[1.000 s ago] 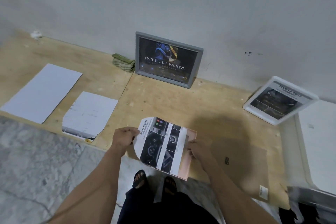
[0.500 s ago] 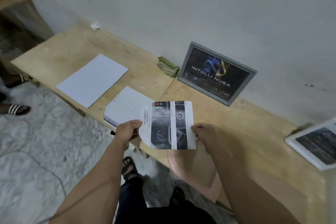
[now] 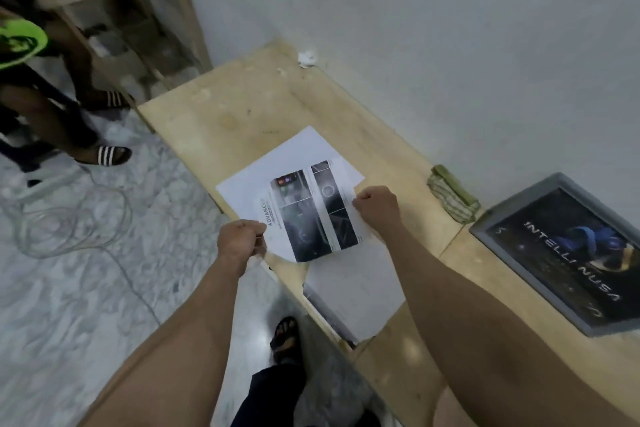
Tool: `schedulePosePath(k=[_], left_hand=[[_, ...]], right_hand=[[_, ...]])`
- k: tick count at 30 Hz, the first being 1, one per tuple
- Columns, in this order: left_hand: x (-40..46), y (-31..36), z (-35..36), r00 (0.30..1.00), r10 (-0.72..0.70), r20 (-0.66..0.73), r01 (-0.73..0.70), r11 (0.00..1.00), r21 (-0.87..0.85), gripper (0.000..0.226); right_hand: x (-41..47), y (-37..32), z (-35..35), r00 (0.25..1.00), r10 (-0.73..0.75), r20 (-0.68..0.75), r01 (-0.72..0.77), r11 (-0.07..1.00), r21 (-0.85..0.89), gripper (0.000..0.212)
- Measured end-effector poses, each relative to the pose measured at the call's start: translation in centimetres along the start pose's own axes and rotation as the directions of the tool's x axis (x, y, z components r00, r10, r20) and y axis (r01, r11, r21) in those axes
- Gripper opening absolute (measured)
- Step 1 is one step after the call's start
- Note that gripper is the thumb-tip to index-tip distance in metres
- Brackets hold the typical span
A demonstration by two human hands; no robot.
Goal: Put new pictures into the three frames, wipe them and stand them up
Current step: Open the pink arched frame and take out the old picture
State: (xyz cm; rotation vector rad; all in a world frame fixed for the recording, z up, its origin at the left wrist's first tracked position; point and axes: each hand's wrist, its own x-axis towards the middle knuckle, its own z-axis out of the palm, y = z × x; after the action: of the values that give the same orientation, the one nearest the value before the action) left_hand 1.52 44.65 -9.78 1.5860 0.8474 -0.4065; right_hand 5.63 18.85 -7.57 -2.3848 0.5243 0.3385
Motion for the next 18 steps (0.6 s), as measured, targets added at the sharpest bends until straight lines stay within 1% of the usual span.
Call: schedulePosePath(k=[2, 3, 5, 7, 9, 11, 14, 16, 18], left_hand=[[2.7, 0.6, -1.0, 1.0, -0.019, -0.021, 0.019, 1.0, 0.002, 0.003], [3.6, 0.7, -1.1, 0.999, -0.025, -0.026, 0.025, 1.0, -0.002, 0.004], [5.0, 1.0, -1.5, 0.999, -0.025, -0.039, 0.025, 1.0, -0.008, 0.004], [5.7, 1.2, -1.6, 0.999, -0.018, -0.034, 0.017, 1.0, -0.01, 0.007], [5.9, 1.4, -1.9, 0.999, -0.03, -0.021, 0.03, 0.999, -0.01, 0.011], [5.7, 1.4, -2.2, 0.999, -0.049, -0.013, 0.049, 0.998, 0.04, 0.017], [4.8, 0.9, -2.5, 0.996, -0.077, -0.044, 0.08, 0.994, 0.076, 0.022], [3.7, 0.3, -2.3, 0.995, -0.092, -0.048, 0.096, 0.992, 0.077, 0.023], [2.2, -0.7, -1.6, 0.994, -0.1, -0.033, 0.102, 0.991, 0.09, 0.026]], right_hand=[[2.9, -2.6, 2.0, 0.998, -0.033, 0.047, 0.037, 0.996, -0.082, 0.019], [3.9, -3.6, 2.7, 0.997, -0.053, 0.059, 0.06, 0.991, -0.12, 0.015], [5.8, -5.2, 3.9, 0.994, -0.093, 0.063, 0.103, 0.979, -0.177, 0.017], [7.0, -6.3, 4.5, 0.994, -0.098, 0.05, 0.105, 0.98, -0.17, 0.02], [7.8, -6.7, 5.1, 0.997, -0.064, 0.033, 0.068, 0.991, -0.118, 0.028], [8.0, -6.4, 5.4, 0.998, -0.059, 0.03, 0.062, 0.991, -0.115, 0.036], [7.4, -4.8, 5.3, 0.999, -0.03, 0.024, 0.034, 0.983, -0.179, 0.039], [6.4, -3.3, 5.0, 1.0, 0.0, 0.017, 0.003, 0.985, -0.17, 0.034], [5.2, -1.2, 4.7, 0.998, 0.054, -0.013, -0.055, 0.991, -0.125, 0.025]])
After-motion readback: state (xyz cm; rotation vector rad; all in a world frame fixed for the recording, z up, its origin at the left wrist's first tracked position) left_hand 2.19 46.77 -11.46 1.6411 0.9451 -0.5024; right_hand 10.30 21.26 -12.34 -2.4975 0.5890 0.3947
